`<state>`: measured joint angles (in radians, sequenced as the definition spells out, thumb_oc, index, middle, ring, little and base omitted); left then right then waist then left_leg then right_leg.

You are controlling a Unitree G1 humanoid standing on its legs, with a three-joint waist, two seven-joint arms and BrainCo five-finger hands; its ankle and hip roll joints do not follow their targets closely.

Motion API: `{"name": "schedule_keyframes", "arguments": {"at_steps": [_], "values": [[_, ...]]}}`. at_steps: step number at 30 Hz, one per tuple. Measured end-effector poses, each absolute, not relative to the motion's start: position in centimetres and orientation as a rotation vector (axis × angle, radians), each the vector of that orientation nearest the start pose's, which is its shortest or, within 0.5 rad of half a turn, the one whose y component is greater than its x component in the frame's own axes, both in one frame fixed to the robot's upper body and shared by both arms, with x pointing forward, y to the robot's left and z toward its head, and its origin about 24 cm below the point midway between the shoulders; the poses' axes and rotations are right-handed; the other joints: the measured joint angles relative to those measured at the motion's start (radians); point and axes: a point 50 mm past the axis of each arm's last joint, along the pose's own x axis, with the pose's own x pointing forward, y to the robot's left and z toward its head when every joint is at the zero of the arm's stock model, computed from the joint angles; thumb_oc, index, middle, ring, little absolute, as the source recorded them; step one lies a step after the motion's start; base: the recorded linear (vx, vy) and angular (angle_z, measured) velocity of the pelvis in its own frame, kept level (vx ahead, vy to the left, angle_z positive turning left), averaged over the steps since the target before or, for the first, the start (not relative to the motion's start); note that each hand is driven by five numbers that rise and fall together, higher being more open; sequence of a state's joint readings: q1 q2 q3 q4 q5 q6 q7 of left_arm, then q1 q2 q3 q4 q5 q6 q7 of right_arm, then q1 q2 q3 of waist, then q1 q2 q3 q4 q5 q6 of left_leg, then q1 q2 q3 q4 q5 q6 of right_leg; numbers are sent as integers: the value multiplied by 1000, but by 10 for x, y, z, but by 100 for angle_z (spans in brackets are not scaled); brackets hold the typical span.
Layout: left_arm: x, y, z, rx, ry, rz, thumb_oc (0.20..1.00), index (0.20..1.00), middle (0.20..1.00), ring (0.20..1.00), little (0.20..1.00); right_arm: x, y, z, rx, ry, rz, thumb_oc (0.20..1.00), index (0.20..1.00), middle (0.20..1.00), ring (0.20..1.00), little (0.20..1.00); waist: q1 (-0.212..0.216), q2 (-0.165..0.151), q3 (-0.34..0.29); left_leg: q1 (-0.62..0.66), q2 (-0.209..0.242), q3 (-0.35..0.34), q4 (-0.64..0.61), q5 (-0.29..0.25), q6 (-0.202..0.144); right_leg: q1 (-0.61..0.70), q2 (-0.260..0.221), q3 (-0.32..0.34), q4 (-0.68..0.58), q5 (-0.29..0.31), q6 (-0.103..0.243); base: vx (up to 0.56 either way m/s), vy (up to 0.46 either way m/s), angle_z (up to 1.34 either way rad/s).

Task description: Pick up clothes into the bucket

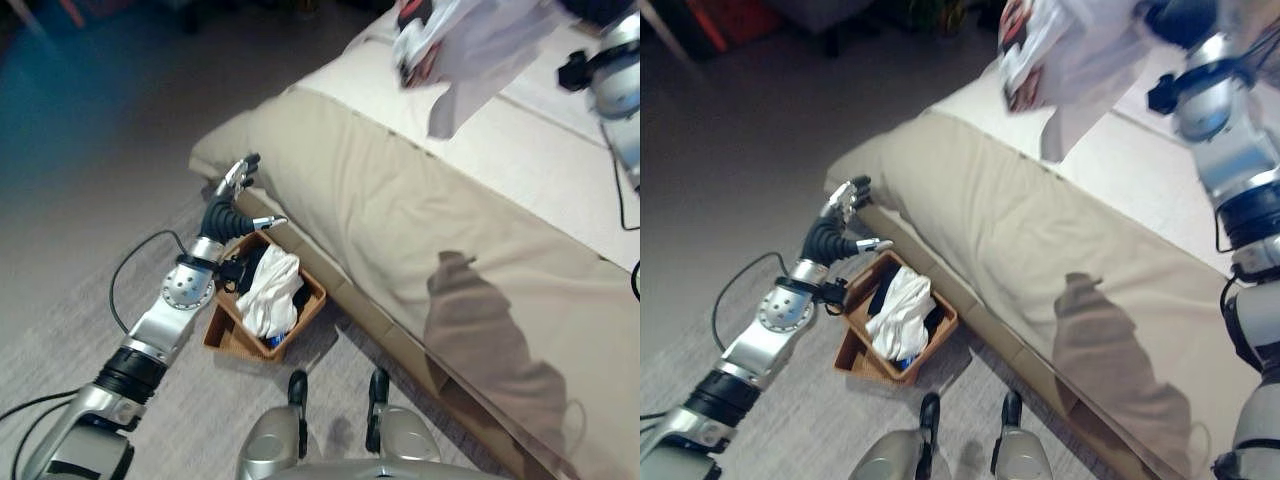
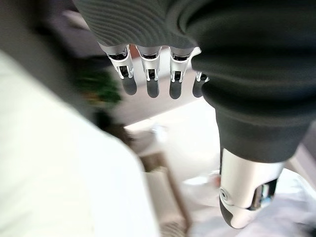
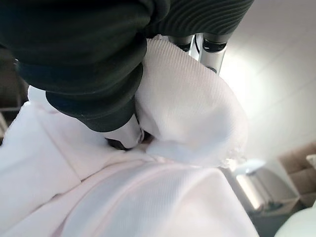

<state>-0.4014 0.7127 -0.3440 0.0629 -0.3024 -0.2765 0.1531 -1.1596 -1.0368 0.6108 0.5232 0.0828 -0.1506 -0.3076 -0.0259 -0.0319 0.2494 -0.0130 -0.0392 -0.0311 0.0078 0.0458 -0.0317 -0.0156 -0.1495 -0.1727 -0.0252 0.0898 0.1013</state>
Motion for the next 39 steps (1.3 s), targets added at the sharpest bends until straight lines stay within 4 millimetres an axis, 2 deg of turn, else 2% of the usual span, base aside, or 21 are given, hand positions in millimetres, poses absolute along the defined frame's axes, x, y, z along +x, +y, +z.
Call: {"name": "schedule_keyframes", "arguments": {"at_steps": [1,3,5,9,13,16,24,31,33,39], "values": [[303,185,166,403,-500,-228,1000,1000,1000,1000,1000,352,-246,328,-1046,-679,-249,200,200,200,200,200,4,-2,-4,15,1,-2,-7,0,0,18,4,-1,-10,1,0,71,-40,-5],[306,176,178,419,-531,-276,1000,1000,1000,1000,1000,351,-250,302,-1077,-594,-159,200,200,200,200,200,-25,3,-42,53,12,6,-26,-6,-8,51,8,1,-32,-1,-1,53,-34,-7],[308,165,184,442,-549,-340,1000,1000,1000,1000,1000,349,-250,284,-1093,-534,-87,200,200,200,200,200,-24,6,-65,74,17,7,-36,-6,-6,74,21,8,-49,-1,-1,25,-22,-12],[311,136,196,492,-591,-476,1000,1000,1000,1000,1000,346,-248,269,-1116,-463,15,200,200,200,200,200,-42,14,-83,99,32,24,-51,-8,-10,89,36,24,-64,1,-3,40,-25,-17],[312,109,204,508,-627,-577,1000,1000,1000,1000,1000,342,-234,263,-1133,-459,118,200,200,200,200,200,-49,25,-97,114,49,28,-54,-10,-12,102,50,26,-64,-1,-6,14,-7,-4],[314,101,198,476,-611,-588,1000,1000,1000,1000,1000,336,-217,264,-1131,-505,197,200,200,200,200,200,-49,37,-107,125,55,27,-57,-10,-12,110,57,26,-64,-4,-10,0,0,0],[320,92,175,528,-535,-600,1000,1000,1000,1000,1000,321,-169,264,-1039,-631,398,200,200,200,200,200,-40,35,-137,125,58,27,-61,-10,-12,110,60,25,-64,-6,-14,0,0,0],[321,81,165,502,-493,-630,1000,1000,1000,1000,1000,322,-160,258,-976,-626,440,200,200,200,200,200,-38,21,-154,125,56,27,-63,-9,-13,109,57,23,-64,-6,-14,0,0,0],[324,82,160,502,-467,-619,1000,1000,1000,1000,1000,322,-154,253,-946,-628,458,200,200,200,200,200,-37,21,-157,125,55,26,-63,-9,-12,110,57,22,-64,-6,-14,0,0,0],[329,66,146,431,-412,-617,1000,1000,1000,1000,1000,315,-140,233,-854,-612,523,200,200,200,200,200,-37,21,-158,124,55,22,-63,-9,-12,110,57,18,-64,-7,-14,-17,3,1]]}}
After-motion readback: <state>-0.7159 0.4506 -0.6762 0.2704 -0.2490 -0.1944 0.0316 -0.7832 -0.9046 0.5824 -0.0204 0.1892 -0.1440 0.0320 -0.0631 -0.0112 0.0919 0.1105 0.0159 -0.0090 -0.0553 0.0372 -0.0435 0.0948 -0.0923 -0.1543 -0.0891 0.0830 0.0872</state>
